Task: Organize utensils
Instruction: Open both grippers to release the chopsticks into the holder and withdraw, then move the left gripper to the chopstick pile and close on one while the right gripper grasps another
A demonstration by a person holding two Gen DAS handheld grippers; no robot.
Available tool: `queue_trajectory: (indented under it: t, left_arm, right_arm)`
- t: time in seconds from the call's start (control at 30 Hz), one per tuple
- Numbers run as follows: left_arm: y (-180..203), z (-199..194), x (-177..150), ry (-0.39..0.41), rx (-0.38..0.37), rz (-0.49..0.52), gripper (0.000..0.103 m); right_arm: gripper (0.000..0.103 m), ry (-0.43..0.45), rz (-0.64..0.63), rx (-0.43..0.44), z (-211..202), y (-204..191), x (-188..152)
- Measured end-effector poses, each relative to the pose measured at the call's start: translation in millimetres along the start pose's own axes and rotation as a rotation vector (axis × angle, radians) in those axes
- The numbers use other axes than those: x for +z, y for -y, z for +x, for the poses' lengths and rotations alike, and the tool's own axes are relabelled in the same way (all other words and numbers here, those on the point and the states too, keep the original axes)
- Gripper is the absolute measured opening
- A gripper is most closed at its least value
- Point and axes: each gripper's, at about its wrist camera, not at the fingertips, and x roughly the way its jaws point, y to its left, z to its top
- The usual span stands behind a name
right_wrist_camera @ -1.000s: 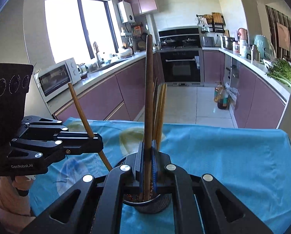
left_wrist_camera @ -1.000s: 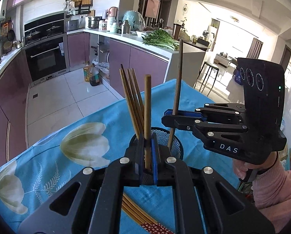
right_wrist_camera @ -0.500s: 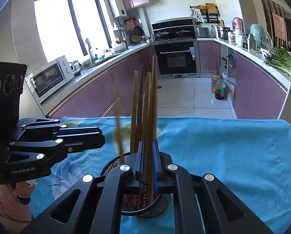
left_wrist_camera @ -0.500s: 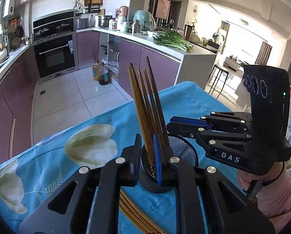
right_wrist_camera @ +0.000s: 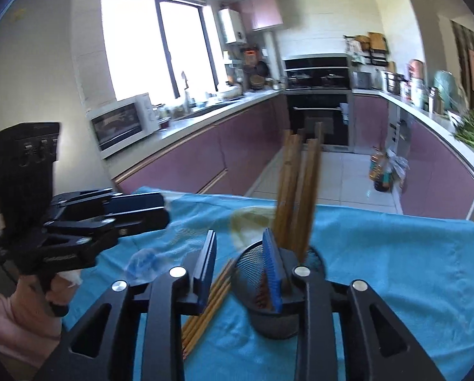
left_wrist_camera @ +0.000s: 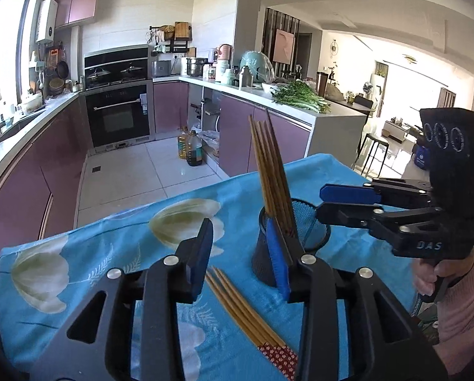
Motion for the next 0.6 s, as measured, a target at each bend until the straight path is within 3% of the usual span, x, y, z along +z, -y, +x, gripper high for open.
queue_trajectory:
  t: [0.27, 0.43, 0.6]
  left_arm:
    - [-31, 12, -68, -0.155, 0.03, -0.09, 0.038]
    - [-42, 25, -102, -0.224, 0.05, -0.138, 0.039]
    - [-39, 35, -115, -0.255, 0.052, -0.144, 0.039]
  right_arm:
    - [0.035, -0.188, -0.018, 0.06, 38, -29, -49]
    - [0.035, -0.27, 0.01, 0.028, 61, -27, -68]
    - [0.035, -0.311, 0.028, 0.006, 72, -27, -81]
